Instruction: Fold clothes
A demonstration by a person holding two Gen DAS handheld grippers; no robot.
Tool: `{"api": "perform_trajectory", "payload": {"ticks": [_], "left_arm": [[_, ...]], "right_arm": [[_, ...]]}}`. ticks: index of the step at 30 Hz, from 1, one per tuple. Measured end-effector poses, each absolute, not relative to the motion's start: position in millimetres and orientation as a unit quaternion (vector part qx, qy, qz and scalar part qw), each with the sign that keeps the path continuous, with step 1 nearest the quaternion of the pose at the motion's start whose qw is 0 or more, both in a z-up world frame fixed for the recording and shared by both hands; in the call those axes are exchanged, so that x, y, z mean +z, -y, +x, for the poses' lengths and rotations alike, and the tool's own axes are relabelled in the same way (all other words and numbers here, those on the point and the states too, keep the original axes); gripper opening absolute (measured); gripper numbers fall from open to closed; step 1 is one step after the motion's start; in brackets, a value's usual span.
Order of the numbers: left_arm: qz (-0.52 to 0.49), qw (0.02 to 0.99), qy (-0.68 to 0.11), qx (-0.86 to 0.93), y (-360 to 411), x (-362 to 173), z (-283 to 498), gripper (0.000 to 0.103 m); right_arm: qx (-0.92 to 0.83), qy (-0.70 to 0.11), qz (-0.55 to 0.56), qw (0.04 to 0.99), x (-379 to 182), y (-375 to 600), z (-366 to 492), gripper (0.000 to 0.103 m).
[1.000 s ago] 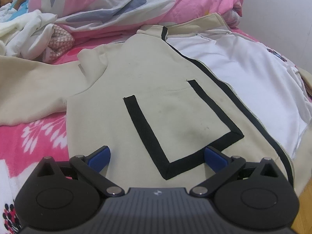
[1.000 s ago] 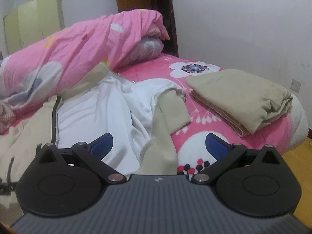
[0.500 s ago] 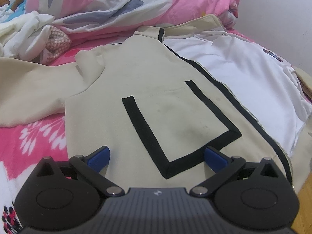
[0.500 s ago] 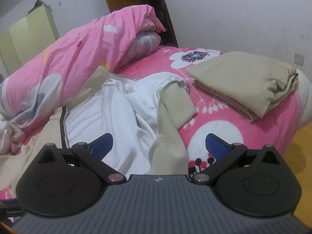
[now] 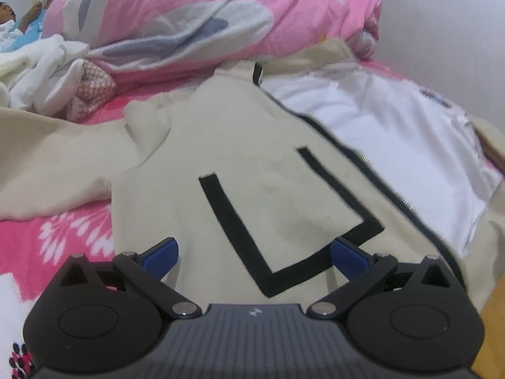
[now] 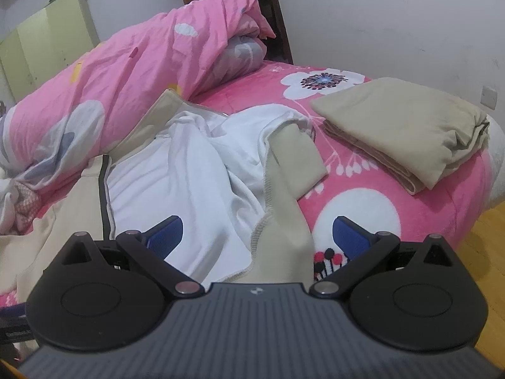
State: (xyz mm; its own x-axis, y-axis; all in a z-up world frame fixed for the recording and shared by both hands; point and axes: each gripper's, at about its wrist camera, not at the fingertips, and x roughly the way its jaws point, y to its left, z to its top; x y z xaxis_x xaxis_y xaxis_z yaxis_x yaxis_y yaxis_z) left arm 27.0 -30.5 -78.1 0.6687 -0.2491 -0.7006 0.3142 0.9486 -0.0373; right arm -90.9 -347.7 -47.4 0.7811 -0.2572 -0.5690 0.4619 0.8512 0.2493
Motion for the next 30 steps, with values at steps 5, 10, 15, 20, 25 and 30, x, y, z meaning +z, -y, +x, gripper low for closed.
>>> {"api": "perform_trajectory", "payload": {"ticks": [5,10,15,20,25,30], "left_arm": [[0.034,0.922,-0.355,-0.152,27,-65,24,0.103],[0.022,0.929,-0.337,-0.154,28,-54,23,0.103],[0.013,0.925,-0.352,-0.146,35,-53,30,0.103],[0.012,0.918,-0.370,-0.142,40,-59,36,0.103],[0.015,0.913,-0.386,-0.133,45,-65,39,0.103],[0.025,0.912,-0.390,-0.126,52,-69,40,0.103]], "right_arm": [[-0.190,-0.267,0.182,0.927,-44,344,-89,0.102],[-0.186,-0.270,0.174,0.929,-43,340,-88,0.102],[-0.184,-0.273,0.168,0.929,-44,338,-87,0.102],[-0.175,-0.273,0.161,0.932,-48,339,-84,0.102],[-0.156,-0.273,0.164,0.935,-56,344,-83,0.102],[-0.143,-0.270,0.170,0.937,-62,350,-84,0.102]]}}
